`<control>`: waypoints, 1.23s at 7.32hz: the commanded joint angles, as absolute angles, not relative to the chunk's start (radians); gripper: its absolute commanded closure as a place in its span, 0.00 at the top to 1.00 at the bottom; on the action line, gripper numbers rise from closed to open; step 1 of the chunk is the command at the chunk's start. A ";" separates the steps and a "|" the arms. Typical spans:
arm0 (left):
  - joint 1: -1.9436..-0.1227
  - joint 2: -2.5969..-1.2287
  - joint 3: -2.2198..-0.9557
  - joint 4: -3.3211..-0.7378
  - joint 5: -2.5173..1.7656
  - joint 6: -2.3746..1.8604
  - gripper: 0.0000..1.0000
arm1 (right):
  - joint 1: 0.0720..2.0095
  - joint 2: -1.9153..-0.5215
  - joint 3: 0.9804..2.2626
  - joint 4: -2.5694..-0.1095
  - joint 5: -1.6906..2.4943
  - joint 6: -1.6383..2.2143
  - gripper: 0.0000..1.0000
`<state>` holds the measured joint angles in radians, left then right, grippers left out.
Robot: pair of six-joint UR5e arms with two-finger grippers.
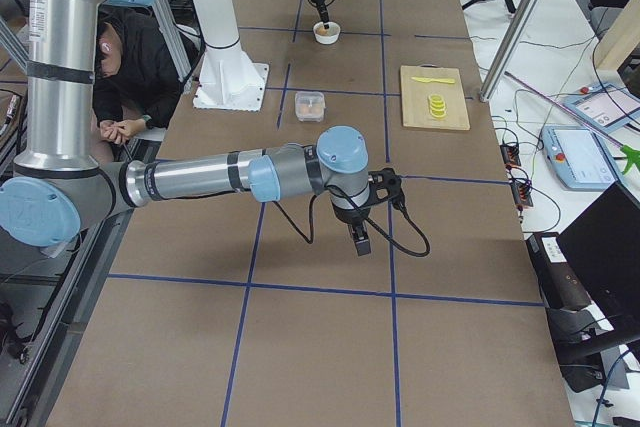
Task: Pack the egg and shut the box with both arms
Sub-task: 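Lower the left gripper into the bowl and close it on the egg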
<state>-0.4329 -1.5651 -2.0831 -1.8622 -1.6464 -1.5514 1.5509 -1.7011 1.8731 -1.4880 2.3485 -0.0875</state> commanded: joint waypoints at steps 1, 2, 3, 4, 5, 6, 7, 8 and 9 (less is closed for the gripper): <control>-0.425 -1.566 -2.071 -1.859 -1.647 -1.549 0.74 | 1.551 -1.701 1.870 -1.488 2.349 -0.087 1.00; -0.425 -1.566 -2.069 -1.859 -1.647 -1.543 0.74 | 1.551 -1.701 1.867 -1.488 2.349 -0.087 1.00; -0.423 -1.568 -2.069 -1.859 -1.647 -1.543 0.74 | 1.551 -1.701 1.867 -1.488 2.349 -0.087 1.00; -0.422 -1.569 -2.065 -1.859 -1.647 -1.543 0.74 | 1.551 -1.703 1.867 -1.488 2.349 -0.087 1.00; -0.420 -1.575 -2.057 -1.861 -1.647 -1.543 0.74 | 1.552 -1.703 1.867 -1.486 2.349 -0.087 1.00; -0.420 -1.589 -2.046 -1.861 -1.647 -1.542 0.74 | 1.551 -1.703 1.867 -1.488 2.349 -0.087 1.00; -0.414 -1.598 -2.033 -1.861 -1.647 -1.542 0.74 | 1.551 -1.703 1.867 -1.488 2.349 -0.087 1.00; -0.413 -1.601 -2.029 -1.861 -1.647 -1.542 0.74 | 1.551 -1.703 1.867 -1.488 2.349 -0.087 1.00; -0.413 -1.600 -2.029 -1.859 -1.646 -1.536 0.74 | 1.551 -1.703 1.867 -1.488 2.349 -0.087 1.00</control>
